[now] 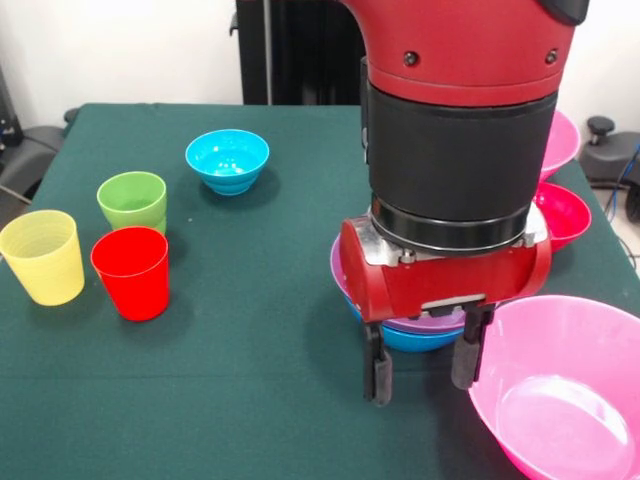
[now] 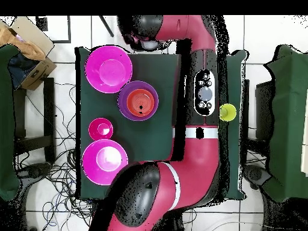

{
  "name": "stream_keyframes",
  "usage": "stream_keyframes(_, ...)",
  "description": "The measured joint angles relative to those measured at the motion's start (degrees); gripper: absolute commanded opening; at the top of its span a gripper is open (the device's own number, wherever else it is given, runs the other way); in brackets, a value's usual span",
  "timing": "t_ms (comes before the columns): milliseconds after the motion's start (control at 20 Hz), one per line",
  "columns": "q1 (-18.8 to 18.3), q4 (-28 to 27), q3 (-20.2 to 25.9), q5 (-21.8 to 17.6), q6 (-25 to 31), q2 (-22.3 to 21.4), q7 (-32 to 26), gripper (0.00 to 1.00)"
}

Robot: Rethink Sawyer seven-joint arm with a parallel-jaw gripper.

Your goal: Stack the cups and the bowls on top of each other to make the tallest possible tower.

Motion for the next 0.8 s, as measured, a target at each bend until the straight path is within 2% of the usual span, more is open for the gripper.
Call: stream_keyframes(800,0.02,-0.61,0.0,-0.01,-0.02,0.22,-0.42,1.0)
